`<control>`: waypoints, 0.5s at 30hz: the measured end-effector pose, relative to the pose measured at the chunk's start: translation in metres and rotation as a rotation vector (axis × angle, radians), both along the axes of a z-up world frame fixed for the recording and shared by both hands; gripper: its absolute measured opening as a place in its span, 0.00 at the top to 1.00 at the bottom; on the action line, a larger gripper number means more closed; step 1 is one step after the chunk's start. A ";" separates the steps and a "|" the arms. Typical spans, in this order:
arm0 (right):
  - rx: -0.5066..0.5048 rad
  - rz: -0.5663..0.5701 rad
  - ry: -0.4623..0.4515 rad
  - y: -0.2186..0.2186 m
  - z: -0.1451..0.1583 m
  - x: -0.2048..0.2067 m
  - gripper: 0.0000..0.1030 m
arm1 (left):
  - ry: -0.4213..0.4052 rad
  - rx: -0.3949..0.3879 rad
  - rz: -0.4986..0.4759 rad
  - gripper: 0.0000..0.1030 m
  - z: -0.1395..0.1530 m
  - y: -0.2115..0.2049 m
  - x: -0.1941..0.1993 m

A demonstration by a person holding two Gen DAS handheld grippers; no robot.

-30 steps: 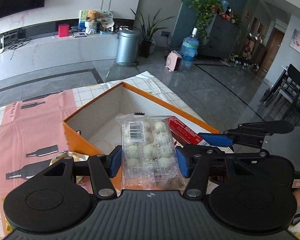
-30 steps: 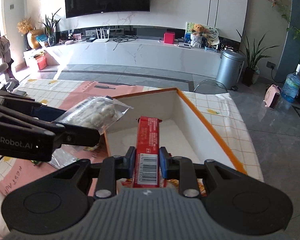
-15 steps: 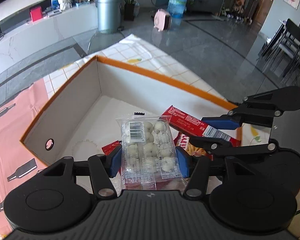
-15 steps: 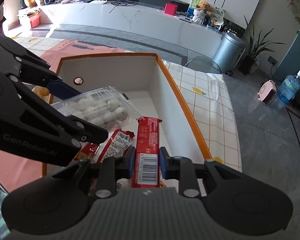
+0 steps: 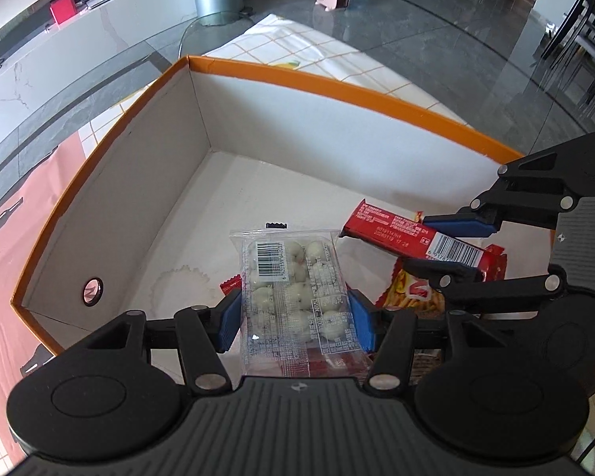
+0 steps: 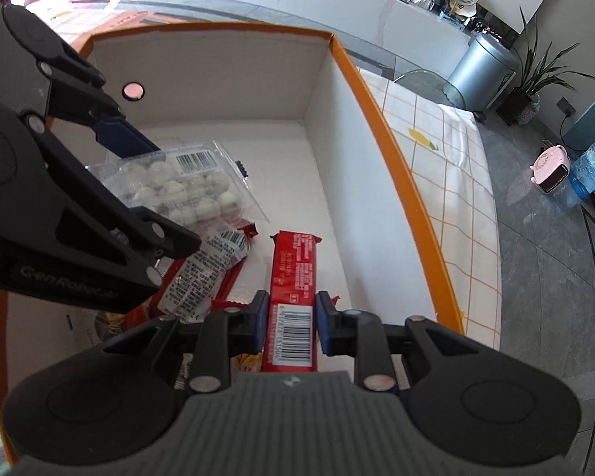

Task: Organize snacks
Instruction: 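Carry egg pack and red sausage into the orange box and open both tools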

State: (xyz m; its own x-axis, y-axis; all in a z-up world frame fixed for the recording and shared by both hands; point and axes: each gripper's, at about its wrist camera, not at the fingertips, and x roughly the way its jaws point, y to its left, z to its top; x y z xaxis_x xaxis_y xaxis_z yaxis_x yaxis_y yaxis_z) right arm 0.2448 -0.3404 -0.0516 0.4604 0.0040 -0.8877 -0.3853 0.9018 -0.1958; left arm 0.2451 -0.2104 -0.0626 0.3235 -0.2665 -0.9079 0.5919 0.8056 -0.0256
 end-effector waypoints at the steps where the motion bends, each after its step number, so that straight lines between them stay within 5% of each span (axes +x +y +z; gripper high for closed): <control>1: 0.000 0.001 0.006 0.000 -0.002 0.001 0.79 | 0.002 0.010 0.000 0.38 -0.001 -0.001 0.001; 12: -0.030 0.017 0.026 0.003 -0.001 0.006 0.77 | 0.022 0.054 0.014 0.33 -0.008 -0.003 0.002; 15: -0.043 0.015 0.029 0.004 0.002 0.004 0.67 | 0.010 0.036 0.012 0.31 -0.005 -0.002 0.000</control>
